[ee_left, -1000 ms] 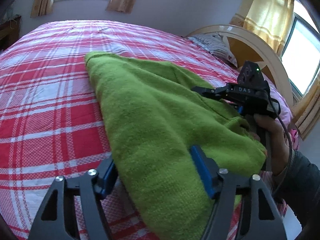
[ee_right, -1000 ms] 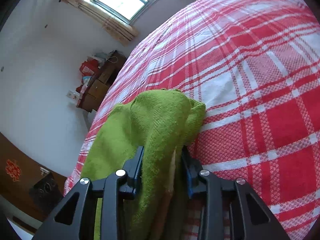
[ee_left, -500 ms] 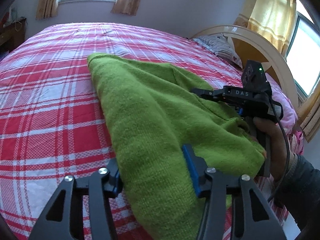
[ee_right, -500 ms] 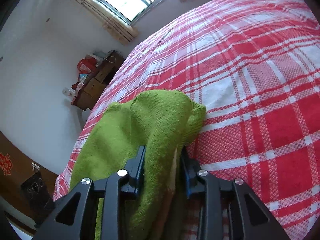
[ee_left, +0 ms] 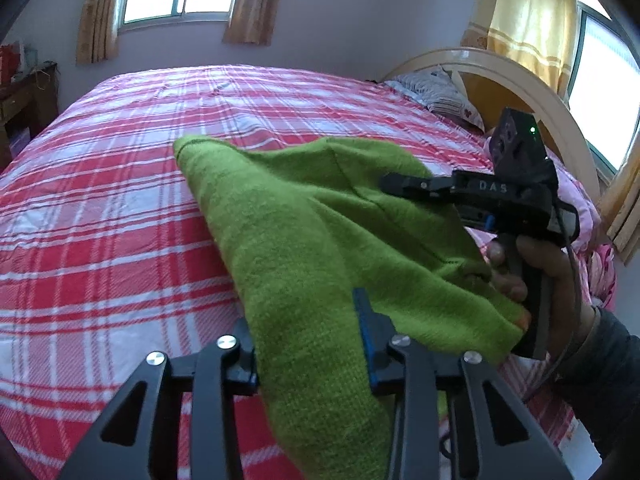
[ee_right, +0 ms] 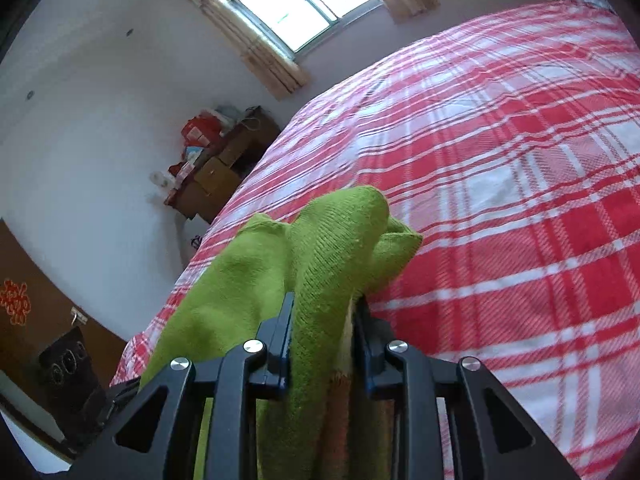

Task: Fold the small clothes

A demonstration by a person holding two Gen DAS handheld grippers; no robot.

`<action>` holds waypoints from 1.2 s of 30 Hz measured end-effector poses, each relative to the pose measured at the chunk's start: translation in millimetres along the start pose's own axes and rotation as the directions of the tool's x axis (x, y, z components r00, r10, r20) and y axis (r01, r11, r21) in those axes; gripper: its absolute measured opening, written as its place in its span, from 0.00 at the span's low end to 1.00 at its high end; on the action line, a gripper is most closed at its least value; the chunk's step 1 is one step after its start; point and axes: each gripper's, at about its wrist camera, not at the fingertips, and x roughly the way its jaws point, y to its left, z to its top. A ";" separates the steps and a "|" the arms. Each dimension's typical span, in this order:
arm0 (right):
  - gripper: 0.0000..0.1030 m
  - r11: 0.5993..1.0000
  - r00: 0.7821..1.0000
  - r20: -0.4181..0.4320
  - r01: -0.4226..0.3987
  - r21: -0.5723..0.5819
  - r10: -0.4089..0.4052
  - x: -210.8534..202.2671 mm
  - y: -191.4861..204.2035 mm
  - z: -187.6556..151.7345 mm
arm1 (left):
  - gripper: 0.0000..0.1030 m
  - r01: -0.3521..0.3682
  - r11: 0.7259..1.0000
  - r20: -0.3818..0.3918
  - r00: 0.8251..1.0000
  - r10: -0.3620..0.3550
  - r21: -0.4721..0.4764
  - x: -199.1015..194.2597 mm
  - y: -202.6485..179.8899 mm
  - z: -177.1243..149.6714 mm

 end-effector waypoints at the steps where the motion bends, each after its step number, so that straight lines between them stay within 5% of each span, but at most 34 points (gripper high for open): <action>1: 0.26 1.000 1.000 -0.003 -0.004 -0.006 0.003 0.5 4.4 -1.4 | 0.37 -0.003 1.000 0.001 1.000 0.003 0.002 -3.4 0.4 -1.4; 20: 0.25 0.989 0.991 -0.054 -0.123 -0.079 0.119 29.8 90.6 -30.3 | 0.36 -0.078 0.995 0.074 0.994 0.083 -0.068 -79.5 34.4 -38.8; 36: 0.24 0.958 0.959 -0.164 -0.254 -0.130 0.231 100.0 173.9 -53.5 | 0.36 -0.178 0.970 0.105 0.975 0.196 -0.163 -136.2 90.7 -71.6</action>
